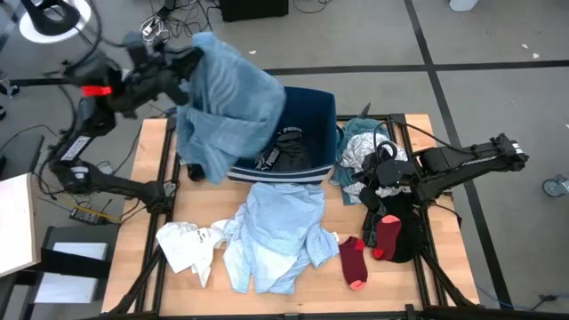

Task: Sort clothes
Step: Put the blue shirt into the bin, then put the top black underwear into the bin

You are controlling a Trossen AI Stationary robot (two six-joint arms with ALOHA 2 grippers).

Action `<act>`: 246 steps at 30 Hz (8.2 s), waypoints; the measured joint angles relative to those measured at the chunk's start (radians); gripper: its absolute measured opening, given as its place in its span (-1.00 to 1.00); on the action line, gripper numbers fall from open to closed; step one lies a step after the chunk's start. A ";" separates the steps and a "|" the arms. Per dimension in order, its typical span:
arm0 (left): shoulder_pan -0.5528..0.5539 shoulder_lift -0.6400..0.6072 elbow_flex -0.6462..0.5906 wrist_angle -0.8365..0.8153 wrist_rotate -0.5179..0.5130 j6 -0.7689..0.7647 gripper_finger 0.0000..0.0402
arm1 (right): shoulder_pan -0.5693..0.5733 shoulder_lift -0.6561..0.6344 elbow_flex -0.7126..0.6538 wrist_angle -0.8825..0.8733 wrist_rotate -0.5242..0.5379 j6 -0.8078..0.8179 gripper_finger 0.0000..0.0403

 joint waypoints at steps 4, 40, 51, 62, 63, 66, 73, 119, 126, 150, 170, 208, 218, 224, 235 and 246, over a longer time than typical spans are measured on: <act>0.000 0.118 0.084 0.009 0.053 0.000 -1.00 | 0.000 0.000 0.000 0.001 0.000 0.000 -0.98; 0.025 0.375 -0.242 -0.714 0.095 0.074 -0.47 | 0.000 0.000 0.000 0.037 -0.001 0.001 -0.98; 0.024 0.374 -0.283 -0.719 -0.013 0.074 -0.35 | 0.000 0.000 0.000 0.037 -0.002 0.001 -0.98; 0.024 0.437 -0.277 -0.456 0.077 0.069 -0.35 | 0.000 0.000 0.000 0.037 -0.002 -0.002 -0.98; 0.024 0.457 -0.277 -0.441 0.093 0.066 -0.35 | 0.000 0.000 0.000 0.037 -0.002 -0.002 -0.98; 0.025 0.527 -0.277 -0.431 0.147 0.067 -0.35 | 0.000 0.000 0.000 0.037 -0.001 -0.006 -0.98; 0.038 0.712 -0.278 -0.430 0.148 -0.014 -0.35 | 0.000 0.000 0.000 0.038 -0.001 -0.006 -0.98; -0.229 -0.124 -0.533 -0.340 -0.145 0.049 -0.35 | 0.000 0.000 0.000 0.028 -0.001 -0.009 -0.98; -0.306 -0.446 -0.786 -0.202 -0.152 -0.002 -0.35 | 0.000 0.000 0.000 0.029 -0.001 -0.018 -0.98; -0.380 -0.865 -1.047 -0.473 -0.368 -0.240 -0.35 | 0.000 0.000 0.000 0.038 -0.001 -0.018 -0.98; -0.380 -0.718 -1.047 -0.361 -0.292 -0.182 -0.87 | 0.000 0.000 0.000 0.045 0.008 -0.018 -0.98; -0.058 0.059 -1.047 0.709 0.050 -0.018 -0.69 | 0.000 0.000 0.000 0.112 0.011 -0.053 -0.98; -0.038 -0.008 -1.046 0.703 0.164 -0.064 -0.41 | 0.000 0.000 0.000 0.111 0.010 -0.052 -0.98; -0.045 -0.099 -1.046 0.614 0.163 -0.055 -0.41 | 0.000 0.000 0.000 0.096 0.004 -0.051 -0.98; -0.152 -0.427 -1.046 0.214 0.104 0.027 -0.41 | 0.027 -0.008 0.000 0.015 -0.056 0.043 -0.98; -0.449 -0.592 -1.046 -0.111 -0.177 -0.028 -0.45 | 0.084 0.053 0.000 0.057 -0.056 0.112 -0.98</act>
